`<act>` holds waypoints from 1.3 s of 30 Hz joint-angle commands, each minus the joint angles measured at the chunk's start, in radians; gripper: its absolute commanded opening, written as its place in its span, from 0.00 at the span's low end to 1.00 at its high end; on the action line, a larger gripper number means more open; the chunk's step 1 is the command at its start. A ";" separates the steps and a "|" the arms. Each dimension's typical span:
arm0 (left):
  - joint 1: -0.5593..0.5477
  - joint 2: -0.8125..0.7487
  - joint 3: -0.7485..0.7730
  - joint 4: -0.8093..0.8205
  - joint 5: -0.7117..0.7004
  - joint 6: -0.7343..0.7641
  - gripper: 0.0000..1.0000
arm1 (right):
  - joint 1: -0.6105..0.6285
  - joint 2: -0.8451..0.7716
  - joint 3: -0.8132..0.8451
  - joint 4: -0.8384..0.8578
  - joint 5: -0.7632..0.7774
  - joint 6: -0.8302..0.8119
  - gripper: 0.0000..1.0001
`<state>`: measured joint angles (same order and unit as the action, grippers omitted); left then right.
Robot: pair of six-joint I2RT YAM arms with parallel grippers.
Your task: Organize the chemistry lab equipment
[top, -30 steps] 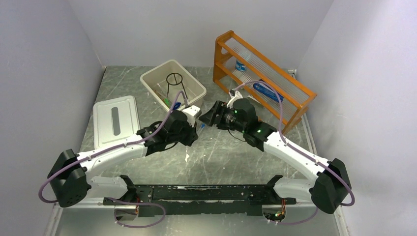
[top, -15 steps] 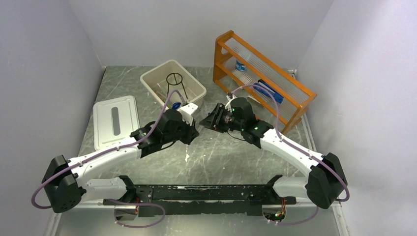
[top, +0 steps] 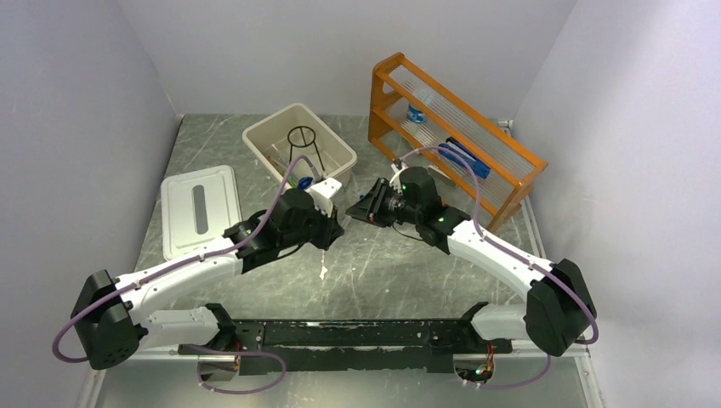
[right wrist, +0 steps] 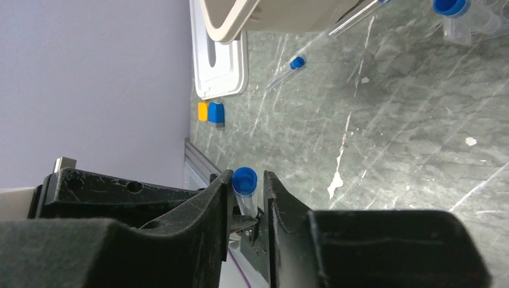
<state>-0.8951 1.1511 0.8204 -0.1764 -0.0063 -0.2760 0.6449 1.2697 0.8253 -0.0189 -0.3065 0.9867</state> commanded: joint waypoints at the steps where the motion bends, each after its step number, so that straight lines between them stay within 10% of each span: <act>1: -0.006 -0.016 0.006 0.025 0.026 0.011 0.14 | -0.010 0.010 0.000 0.063 -0.040 -0.023 0.23; 11: -0.006 -0.050 0.068 -0.073 -0.279 -0.113 0.81 | -0.011 -0.101 -0.038 0.105 0.212 -0.342 0.13; 23: -0.004 -0.061 0.223 -0.200 -0.442 -0.149 0.81 | -0.010 -0.049 -0.175 0.431 0.504 -0.805 0.12; 39: 0.081 -0.063 0.218 -0.207 -0.381 -0.190 0.80 | -0.005 0.250 -0.172 0.674 0.486 -0.839 0.12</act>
<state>-0.8436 1.0977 1.0359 -0.3805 -0.4141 -0.4458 0.6392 1.4784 0.6437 0.5552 0.1894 0.1589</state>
